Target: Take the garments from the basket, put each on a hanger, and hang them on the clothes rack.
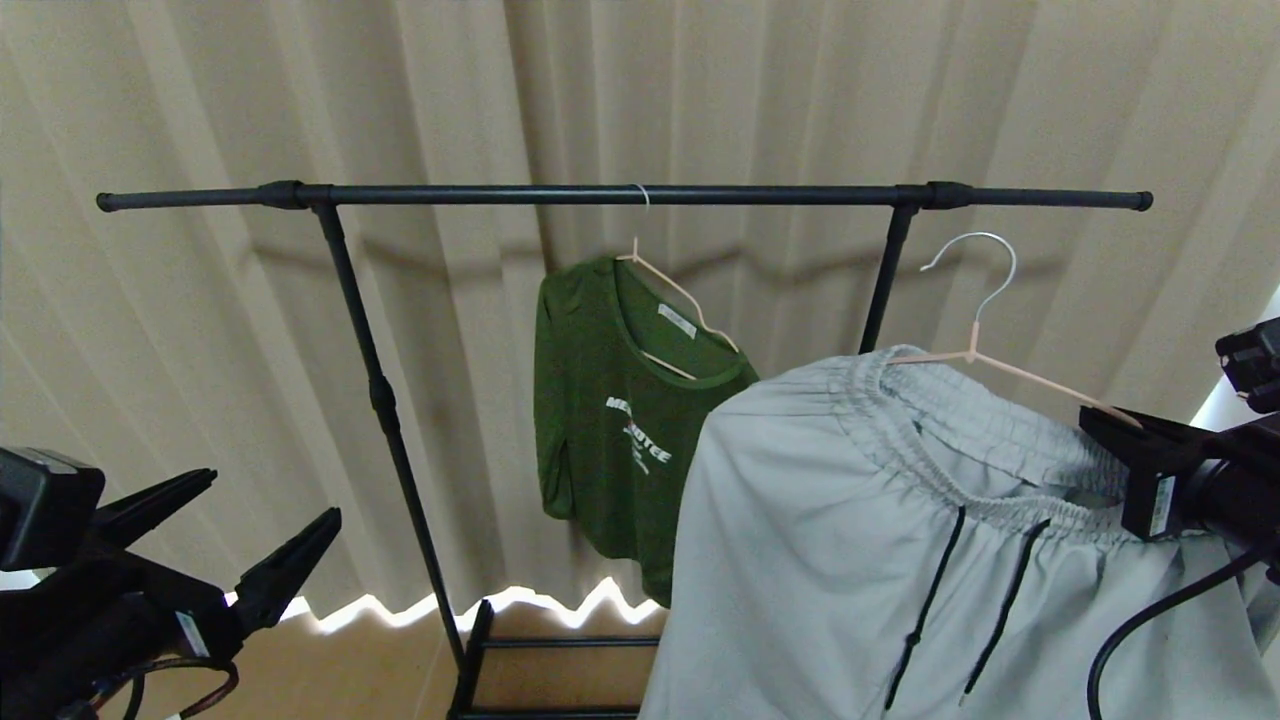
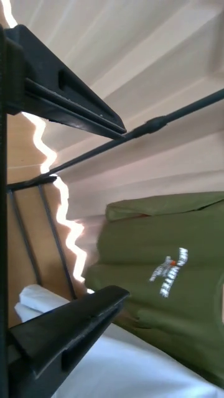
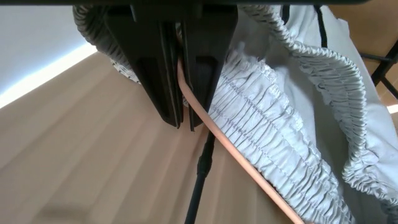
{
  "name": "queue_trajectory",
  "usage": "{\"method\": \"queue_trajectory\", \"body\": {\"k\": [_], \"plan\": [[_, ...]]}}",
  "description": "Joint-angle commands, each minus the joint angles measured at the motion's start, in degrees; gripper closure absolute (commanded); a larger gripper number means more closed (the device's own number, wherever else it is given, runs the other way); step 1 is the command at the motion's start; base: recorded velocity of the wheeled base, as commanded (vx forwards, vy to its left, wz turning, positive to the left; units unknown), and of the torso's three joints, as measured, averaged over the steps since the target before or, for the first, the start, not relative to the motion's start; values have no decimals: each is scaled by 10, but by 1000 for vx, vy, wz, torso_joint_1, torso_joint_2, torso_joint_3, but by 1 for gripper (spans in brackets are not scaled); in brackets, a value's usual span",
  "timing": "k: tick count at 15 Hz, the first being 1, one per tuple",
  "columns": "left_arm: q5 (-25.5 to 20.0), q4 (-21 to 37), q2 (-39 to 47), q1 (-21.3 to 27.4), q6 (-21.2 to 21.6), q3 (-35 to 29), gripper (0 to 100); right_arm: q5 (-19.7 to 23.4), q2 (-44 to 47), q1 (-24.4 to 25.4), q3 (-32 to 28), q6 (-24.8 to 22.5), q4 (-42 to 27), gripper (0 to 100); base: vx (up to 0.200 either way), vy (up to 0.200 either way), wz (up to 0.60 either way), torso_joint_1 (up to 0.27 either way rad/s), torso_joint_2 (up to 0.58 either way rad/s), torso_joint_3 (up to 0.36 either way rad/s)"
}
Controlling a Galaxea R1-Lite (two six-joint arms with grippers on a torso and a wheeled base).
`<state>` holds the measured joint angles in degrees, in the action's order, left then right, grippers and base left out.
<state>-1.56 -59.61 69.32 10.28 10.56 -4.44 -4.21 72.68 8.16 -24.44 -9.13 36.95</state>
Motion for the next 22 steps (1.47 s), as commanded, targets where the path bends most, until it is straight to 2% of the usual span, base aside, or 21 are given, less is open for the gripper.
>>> {"method": "queue_trajectory", "body": {"k": [1, 3, 7, 11, 13, 15, 18, 20, 22], "plan": [[0, -1, 2, 0, 0, 0, 0, 0, 2, 0, 0, 0, 1, 100, 200, -200, 0, 12, 7, -2], [0, -1, 1, 0, 1, 2, 0, 0, 2, 0, -1, 0, 1, 100, 200, -200, 0, 12, 2, -2], [0, -2, 1, 1, 3, 5, 0, -1, 0, -2, -1, -1, 1, 100, 0, 0, 0, 0, 0, 0], [0, -2, -5, 1, 3, 5, 0, -9, -18, -51, -1, -4, -6, 100, 0, 0, 0, 0, 0, 0], [0, -2, -5, 1, 3, 5, 0, -17, -34, -69, -4, -7, -34, 100, 0, 0, 0, 0, 0, 0], [0, -1, -4, 1, 3, 5, 0, -18, -69, -101, -7, -28, -79, 100, 0, 0, 0, 0, 0, 0], [0, -2, -4, 1, 3, 5, 0, -18, -99, -138, -8, -58, -97, 100, 0, 0, 0, 0, 0, 0], [0, -1, -4, 1, 4, 5, 0, -14, -101, -139, -11, -64, -102, 100, 0, 0, 0, 0, 0, 0], [0, -1, -4, 1, 3, 3, 0, -14, -80, -95, -32, -63, -103, 100, 0, 0, 0, 0, 0, 0]]}}
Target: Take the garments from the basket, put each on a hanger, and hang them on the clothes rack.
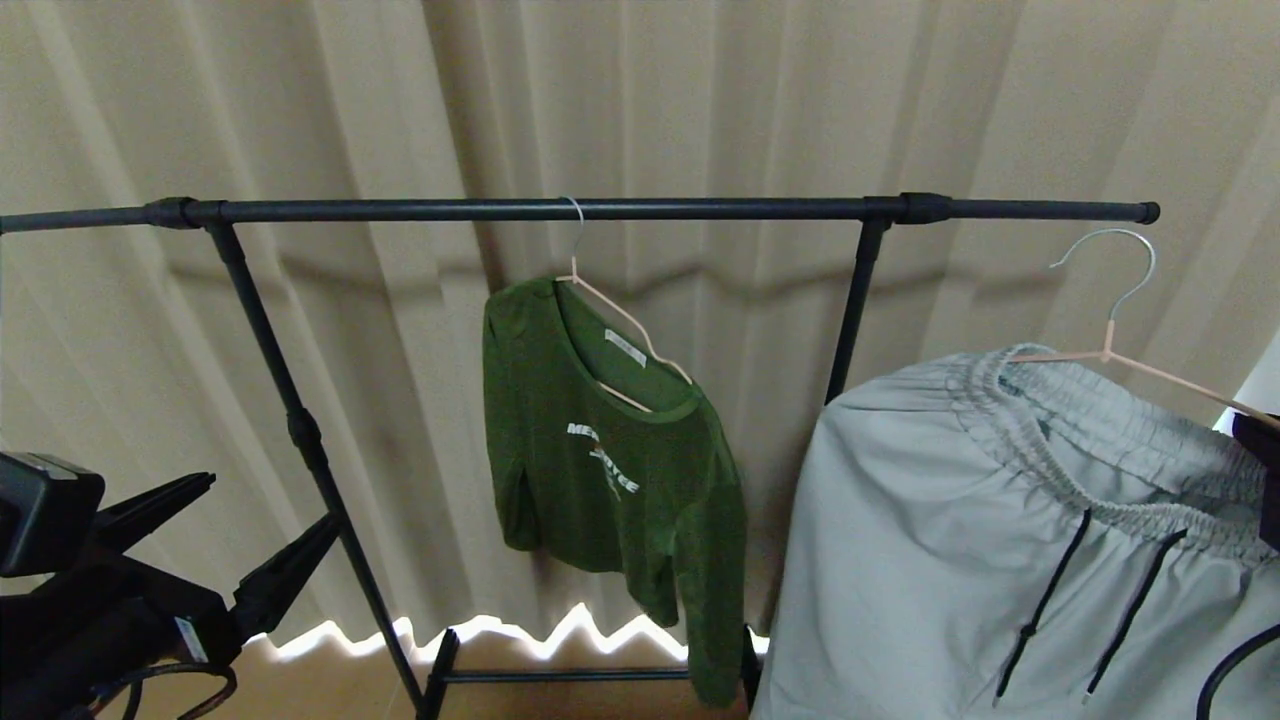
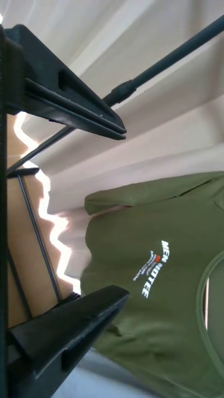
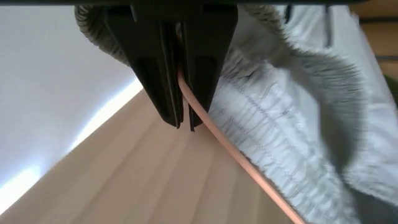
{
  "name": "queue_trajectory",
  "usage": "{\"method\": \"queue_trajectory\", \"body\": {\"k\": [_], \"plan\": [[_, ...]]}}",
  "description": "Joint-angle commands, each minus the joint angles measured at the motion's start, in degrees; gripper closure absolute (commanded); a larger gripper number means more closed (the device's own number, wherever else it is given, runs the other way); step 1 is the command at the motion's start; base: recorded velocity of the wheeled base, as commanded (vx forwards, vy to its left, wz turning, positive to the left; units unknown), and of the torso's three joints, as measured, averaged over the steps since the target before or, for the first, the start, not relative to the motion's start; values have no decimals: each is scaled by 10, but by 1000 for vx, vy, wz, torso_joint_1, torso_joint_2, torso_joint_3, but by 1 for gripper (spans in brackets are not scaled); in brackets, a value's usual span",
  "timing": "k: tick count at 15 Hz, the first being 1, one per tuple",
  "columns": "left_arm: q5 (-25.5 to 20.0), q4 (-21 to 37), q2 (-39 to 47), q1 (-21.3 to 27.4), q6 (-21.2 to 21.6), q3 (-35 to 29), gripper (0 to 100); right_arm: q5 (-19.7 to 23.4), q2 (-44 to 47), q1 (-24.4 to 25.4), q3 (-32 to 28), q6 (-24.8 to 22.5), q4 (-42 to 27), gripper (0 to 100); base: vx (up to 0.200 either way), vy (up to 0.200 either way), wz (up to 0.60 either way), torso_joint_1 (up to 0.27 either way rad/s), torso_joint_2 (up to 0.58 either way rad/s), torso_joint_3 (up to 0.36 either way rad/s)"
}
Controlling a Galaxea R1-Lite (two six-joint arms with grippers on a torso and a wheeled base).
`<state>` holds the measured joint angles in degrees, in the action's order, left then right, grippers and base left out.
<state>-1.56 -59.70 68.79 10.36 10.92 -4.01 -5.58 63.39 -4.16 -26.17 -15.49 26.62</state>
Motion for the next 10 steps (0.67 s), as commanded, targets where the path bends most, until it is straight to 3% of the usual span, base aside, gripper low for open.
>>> {"method": "queue_trajectory", "body": {"k": [1, 5, 7, 10], "plan": [[0, 0, 2, 0, 0, -1, 0, -1, 24, 50, -25, 4, 0, 100, 0, 0, 0, 0, 0, 0], [0, 0, 2, -1, 0, -2, 0, -53, 87, 154, -89, 18, 2, 100, 0, 0, 0, 0, 0, 0], [0, 0, 2, -1, 0, -1, 0, -74, 101, 179, -105, 19, 2, 100, 0, 0, 0, 0, 0, 0], [0, 0, 0, -1, 0, 0, 0, -79, 121, 188, -117, 19, 7, 100, 200, 0, 0, -3, -1, 1]]}}
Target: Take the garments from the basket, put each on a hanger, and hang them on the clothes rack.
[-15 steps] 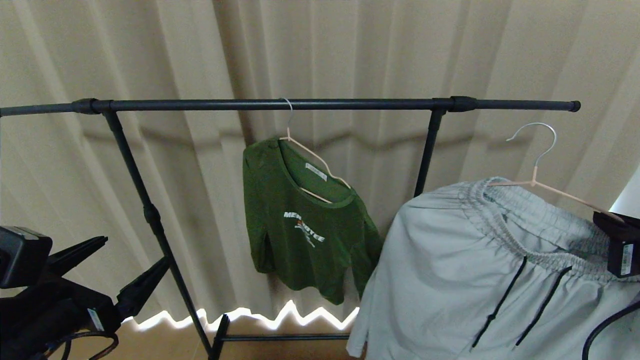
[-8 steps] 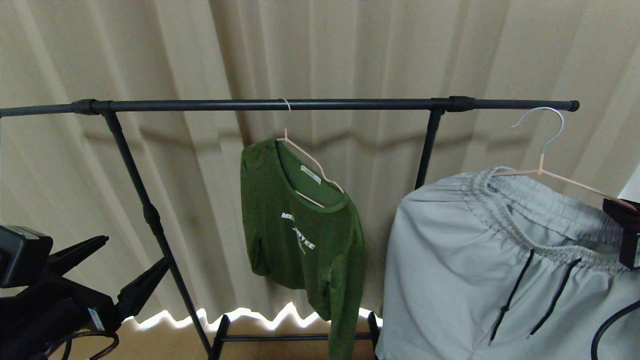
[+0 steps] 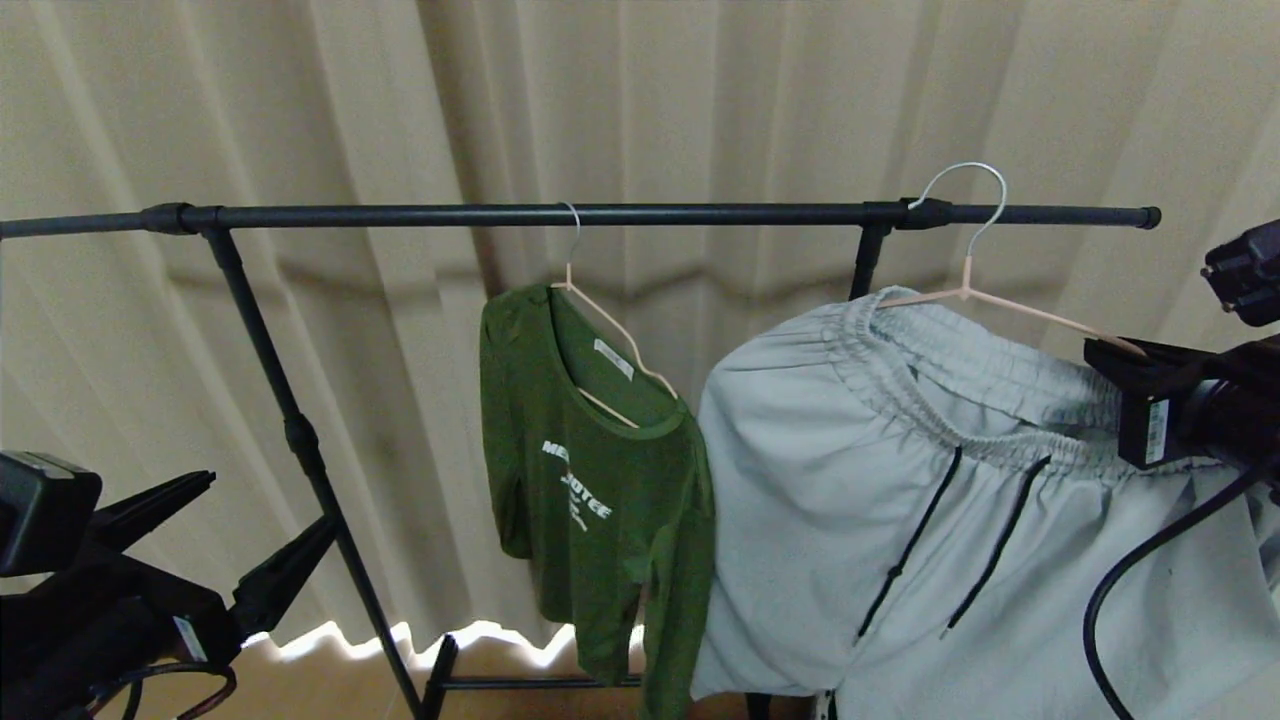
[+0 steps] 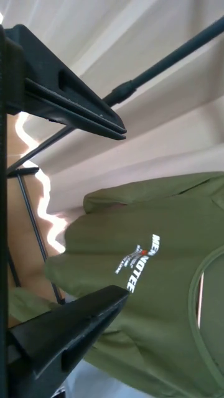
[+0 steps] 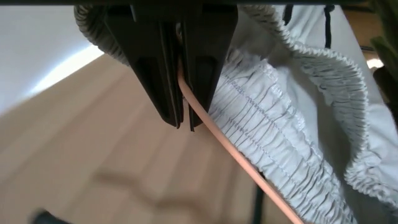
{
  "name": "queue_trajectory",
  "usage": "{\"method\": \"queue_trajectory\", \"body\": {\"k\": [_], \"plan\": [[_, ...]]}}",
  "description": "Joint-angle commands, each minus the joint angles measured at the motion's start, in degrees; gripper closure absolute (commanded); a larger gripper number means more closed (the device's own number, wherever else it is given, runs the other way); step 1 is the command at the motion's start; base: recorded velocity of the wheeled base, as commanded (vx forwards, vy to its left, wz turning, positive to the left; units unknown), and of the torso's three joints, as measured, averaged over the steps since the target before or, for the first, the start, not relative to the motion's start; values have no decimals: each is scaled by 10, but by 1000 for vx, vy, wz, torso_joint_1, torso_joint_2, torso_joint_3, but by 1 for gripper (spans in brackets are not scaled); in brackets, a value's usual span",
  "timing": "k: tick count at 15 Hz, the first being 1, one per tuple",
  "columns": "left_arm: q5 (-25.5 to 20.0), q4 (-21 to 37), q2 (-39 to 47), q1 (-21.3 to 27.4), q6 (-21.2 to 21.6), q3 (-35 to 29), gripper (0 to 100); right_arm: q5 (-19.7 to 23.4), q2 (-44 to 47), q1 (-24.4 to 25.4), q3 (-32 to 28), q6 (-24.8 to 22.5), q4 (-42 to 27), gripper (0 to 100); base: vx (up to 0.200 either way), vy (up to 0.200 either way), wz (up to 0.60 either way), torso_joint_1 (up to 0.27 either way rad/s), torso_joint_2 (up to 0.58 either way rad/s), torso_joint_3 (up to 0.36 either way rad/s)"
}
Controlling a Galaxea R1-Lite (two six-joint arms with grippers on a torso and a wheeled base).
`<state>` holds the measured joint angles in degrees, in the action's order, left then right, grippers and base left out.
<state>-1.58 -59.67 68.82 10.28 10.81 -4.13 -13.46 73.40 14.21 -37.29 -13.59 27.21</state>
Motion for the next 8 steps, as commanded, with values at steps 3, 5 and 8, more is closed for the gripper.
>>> {"method": "queue_trajectory", "body": {"k": [3, 5, 8], "plan": [[0, 0, 0, 0, 1, 2, 0, 0, 23, 27, -12, 0, 0, 100, 200, 0, 0, 9, 1, 6], [0, 0, 0, 0, 1, 3, 0, -2, 30, 32, -20, 0, -1, 100, 0, 0, 0, 0, 0, 0], [0, 0, -1, 0, 1, 4, 0, -10, 73, 35, -51, 1, 3, 100, 0, 0, 0, 0, 0, 0]]}}
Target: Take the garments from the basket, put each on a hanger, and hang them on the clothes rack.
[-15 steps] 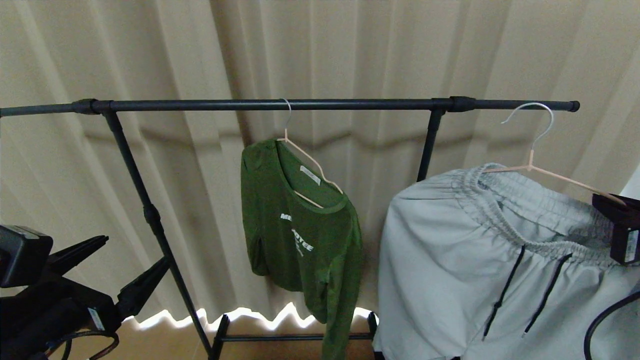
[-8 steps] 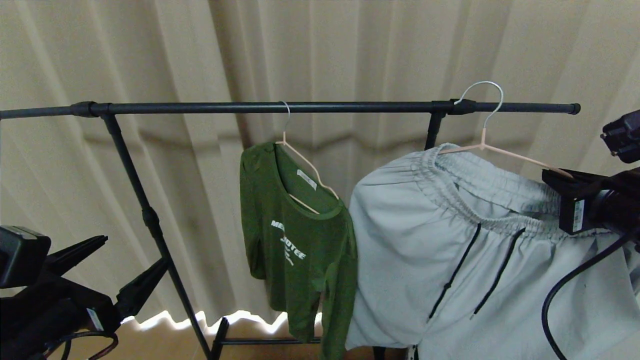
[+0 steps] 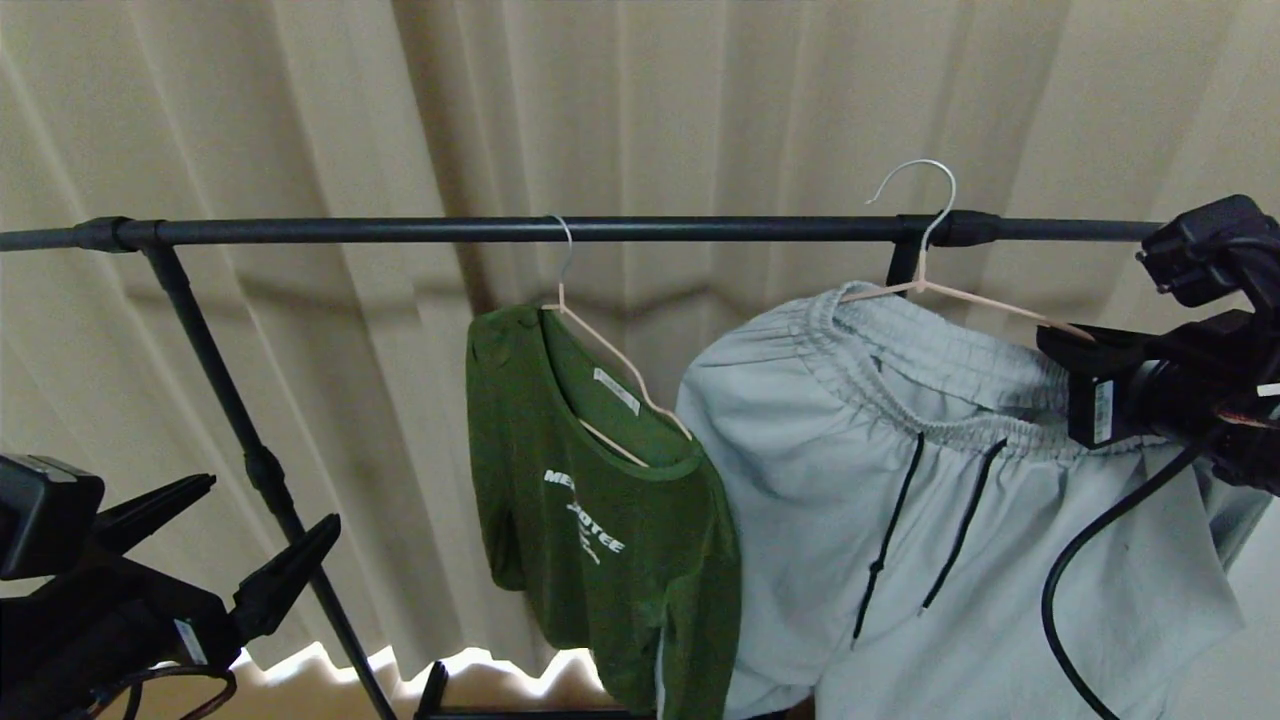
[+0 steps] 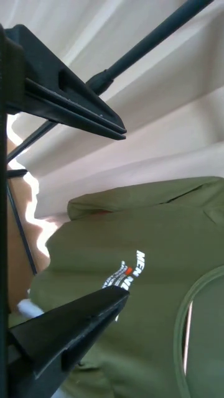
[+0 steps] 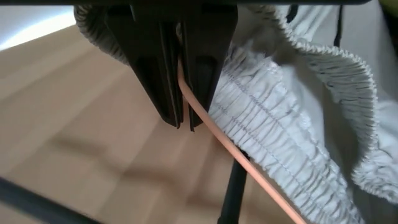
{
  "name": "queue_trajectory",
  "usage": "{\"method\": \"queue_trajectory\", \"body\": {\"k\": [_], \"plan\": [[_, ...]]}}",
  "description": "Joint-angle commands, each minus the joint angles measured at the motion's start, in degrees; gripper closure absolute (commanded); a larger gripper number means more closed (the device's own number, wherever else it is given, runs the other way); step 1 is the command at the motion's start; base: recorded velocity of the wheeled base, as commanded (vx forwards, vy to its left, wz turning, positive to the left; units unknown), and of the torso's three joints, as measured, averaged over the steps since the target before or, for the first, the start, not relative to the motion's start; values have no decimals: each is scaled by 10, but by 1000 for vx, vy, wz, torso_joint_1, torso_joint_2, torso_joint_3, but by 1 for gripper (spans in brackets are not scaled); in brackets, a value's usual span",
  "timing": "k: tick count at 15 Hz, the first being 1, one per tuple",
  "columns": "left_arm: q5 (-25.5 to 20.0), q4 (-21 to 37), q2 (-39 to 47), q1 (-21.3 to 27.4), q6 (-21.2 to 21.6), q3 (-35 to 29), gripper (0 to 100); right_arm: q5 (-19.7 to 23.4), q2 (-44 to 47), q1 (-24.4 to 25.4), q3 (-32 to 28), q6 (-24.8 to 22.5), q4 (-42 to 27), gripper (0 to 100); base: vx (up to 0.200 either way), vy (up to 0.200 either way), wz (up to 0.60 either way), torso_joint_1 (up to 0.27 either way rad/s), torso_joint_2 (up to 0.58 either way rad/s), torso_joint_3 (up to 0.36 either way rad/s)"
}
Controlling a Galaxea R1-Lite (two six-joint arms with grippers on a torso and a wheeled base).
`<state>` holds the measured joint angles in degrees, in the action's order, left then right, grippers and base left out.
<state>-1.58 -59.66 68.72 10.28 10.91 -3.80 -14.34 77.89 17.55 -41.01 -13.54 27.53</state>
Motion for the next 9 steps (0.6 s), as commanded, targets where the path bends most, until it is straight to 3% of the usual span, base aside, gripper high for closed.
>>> {"method": "queue_trajectory", "body": {"k": [1, 9], "plan": [[0, 0, 0, 0, 0, 0, 0, -7, 40, 2, -23, 0, 0, 100, 0, 0, 0, 0, 0, 0], [0, 0, 2, 1, 0, 5, 0, -30, 183, -1, -120, 14, 2, 100, 0, 0, 0, 0, 0, 0]]}}
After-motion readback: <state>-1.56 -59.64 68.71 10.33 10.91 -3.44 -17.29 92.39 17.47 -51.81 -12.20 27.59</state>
